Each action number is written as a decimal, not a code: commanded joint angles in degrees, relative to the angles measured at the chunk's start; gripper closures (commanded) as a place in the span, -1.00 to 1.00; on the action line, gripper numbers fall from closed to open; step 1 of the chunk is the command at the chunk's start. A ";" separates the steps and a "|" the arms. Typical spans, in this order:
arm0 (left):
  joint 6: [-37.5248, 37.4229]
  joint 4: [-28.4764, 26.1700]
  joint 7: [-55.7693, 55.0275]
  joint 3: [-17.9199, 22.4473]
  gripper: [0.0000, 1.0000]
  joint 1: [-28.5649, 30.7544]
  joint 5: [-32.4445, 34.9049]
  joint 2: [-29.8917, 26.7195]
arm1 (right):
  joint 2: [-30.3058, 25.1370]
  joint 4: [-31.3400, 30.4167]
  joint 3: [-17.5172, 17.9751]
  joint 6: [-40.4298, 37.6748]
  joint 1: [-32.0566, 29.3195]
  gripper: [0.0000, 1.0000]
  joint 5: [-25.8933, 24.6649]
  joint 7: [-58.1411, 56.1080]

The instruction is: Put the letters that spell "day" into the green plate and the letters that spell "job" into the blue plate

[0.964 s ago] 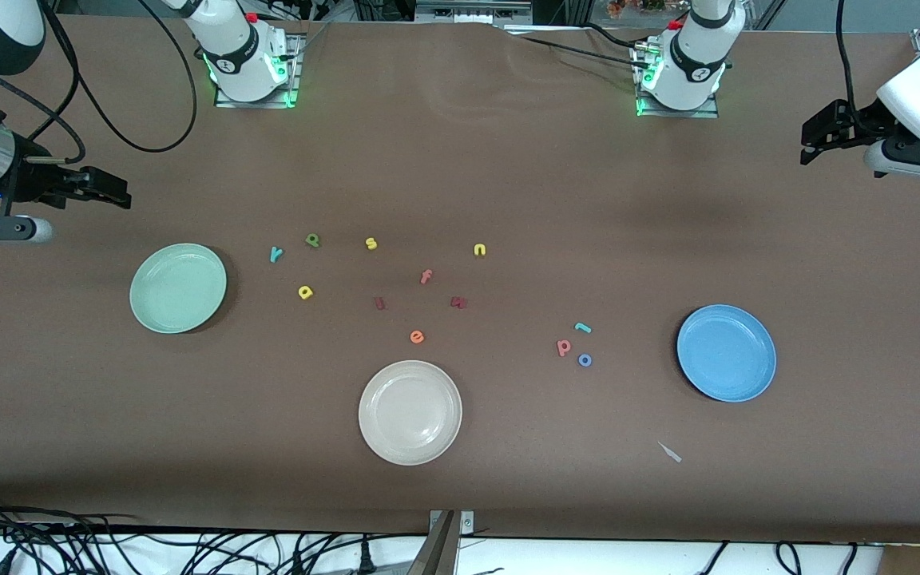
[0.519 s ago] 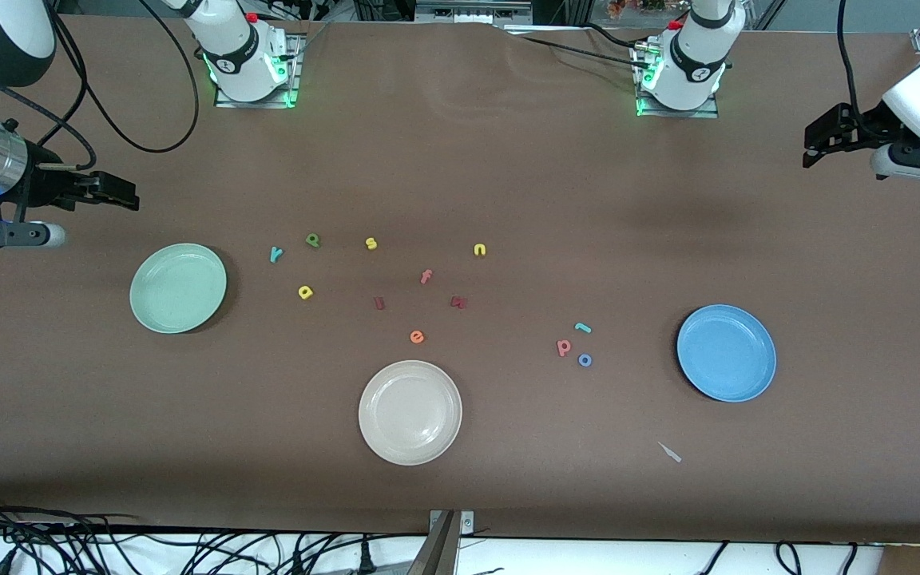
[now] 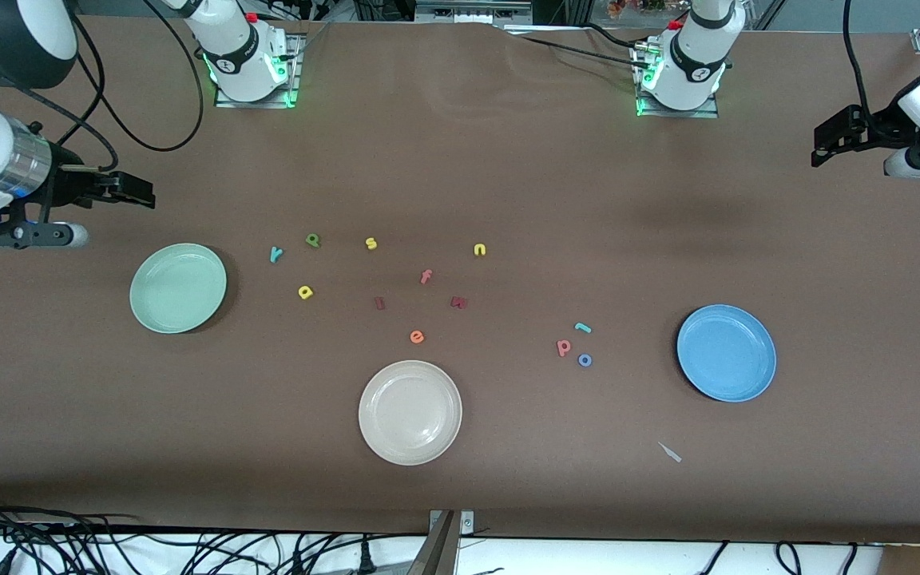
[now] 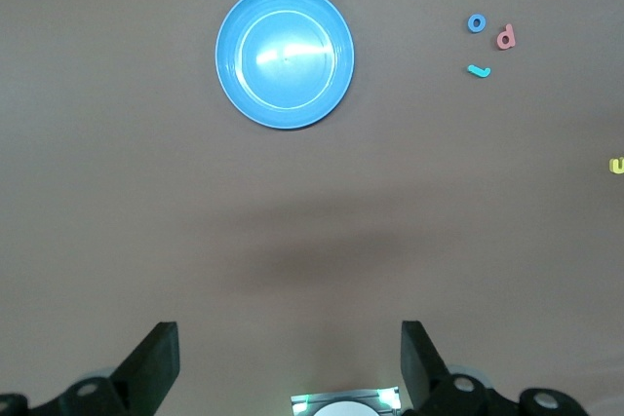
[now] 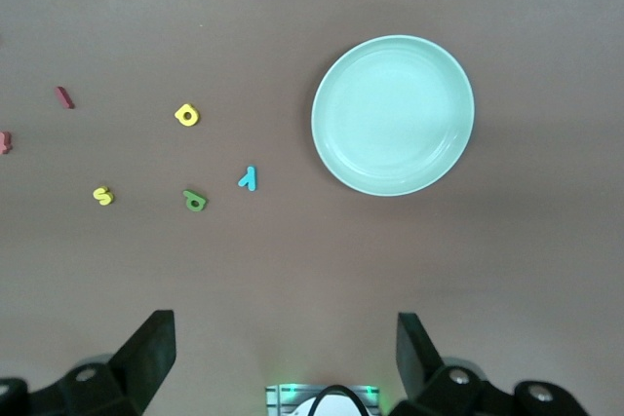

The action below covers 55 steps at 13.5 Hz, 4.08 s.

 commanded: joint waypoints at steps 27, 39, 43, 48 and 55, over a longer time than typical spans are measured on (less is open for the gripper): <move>-1.00 0.91 -0.42 -0.84 -1.00 -0.27 -1.44 -0.02 | 3.69 -32.73 8.92 41.66 0.30 -1.00 0.85 17.28; -0.47 4.32 -2.44 -2.42 -1.00 -3.42 -0.74 2.25 | 12.58 -35.89 7.87 53.26 0.39 -1.00 -1.52 19.84; -1.00 10.14 -2.53 -1.89 -1.00 -4.06 -0.65 6.48 | 12.14 -38.17 7.86 56.77 0.56 -1.00 -2.40 24.49; -0.91 10.14 -2.53 -1.89 -1.00 -3.36 -0.74 6.57 | 10.38 -39.06 7.87 55.05 1.09 -1.00 -8.72 27.75; -1.00 8.65 -2.35 -1.98 -1.00 -2.39 -1.01 6.65 | 11.09 -30.10 8.22 39.59 1.09 -1.00 -11.99 25.12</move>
